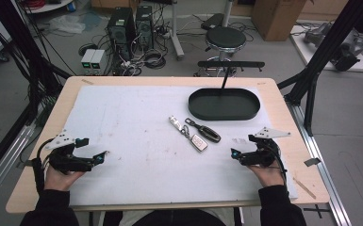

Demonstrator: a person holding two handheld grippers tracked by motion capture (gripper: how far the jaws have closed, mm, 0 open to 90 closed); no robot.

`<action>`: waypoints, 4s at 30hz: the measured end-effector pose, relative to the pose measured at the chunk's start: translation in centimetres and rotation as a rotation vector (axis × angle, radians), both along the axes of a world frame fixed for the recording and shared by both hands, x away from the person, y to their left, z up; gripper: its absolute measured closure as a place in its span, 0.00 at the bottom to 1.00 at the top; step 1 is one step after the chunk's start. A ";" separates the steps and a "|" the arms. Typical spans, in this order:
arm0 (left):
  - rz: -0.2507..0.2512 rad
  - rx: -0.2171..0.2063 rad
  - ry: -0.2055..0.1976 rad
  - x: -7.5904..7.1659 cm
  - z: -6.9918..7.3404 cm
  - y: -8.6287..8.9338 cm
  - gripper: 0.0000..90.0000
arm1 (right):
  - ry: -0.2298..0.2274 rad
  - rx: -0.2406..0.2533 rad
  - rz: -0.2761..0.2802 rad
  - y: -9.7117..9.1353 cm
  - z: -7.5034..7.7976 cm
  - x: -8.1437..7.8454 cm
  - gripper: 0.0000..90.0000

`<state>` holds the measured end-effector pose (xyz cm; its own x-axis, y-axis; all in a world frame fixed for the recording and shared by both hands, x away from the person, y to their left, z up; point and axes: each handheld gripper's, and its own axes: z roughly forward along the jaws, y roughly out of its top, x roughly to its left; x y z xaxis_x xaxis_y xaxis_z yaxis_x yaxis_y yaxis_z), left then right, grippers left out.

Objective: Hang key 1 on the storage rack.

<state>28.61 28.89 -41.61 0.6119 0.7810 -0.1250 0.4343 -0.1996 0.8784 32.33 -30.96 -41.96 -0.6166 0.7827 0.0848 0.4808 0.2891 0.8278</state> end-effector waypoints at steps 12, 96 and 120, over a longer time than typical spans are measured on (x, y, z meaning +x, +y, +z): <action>-0.011 0.007 0.015 0.1 -0.1 -0.2 0.09 | 0.016 -0.021 -0.009 0.2 -0.2 0.0 0.01; -0.028 0.003 0.016 0.1 -0.4 -0.3 0.09 | 0.131 -0.149 0.248 17.2 4.2 11.1 0.01; -0.040 0.001 0.033 0.4 -0.6 -0.5 0.09 | 0.236 -0.217 0.258 21.7 0.2 13.8 0.22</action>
<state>28.97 28.37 -42.20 0.6384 0.7558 -0.1452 0.4547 -0.2182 0.8635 46.17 -9.30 -41.77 -0.7786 0.6199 0.0974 0.5389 0.5810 0.6099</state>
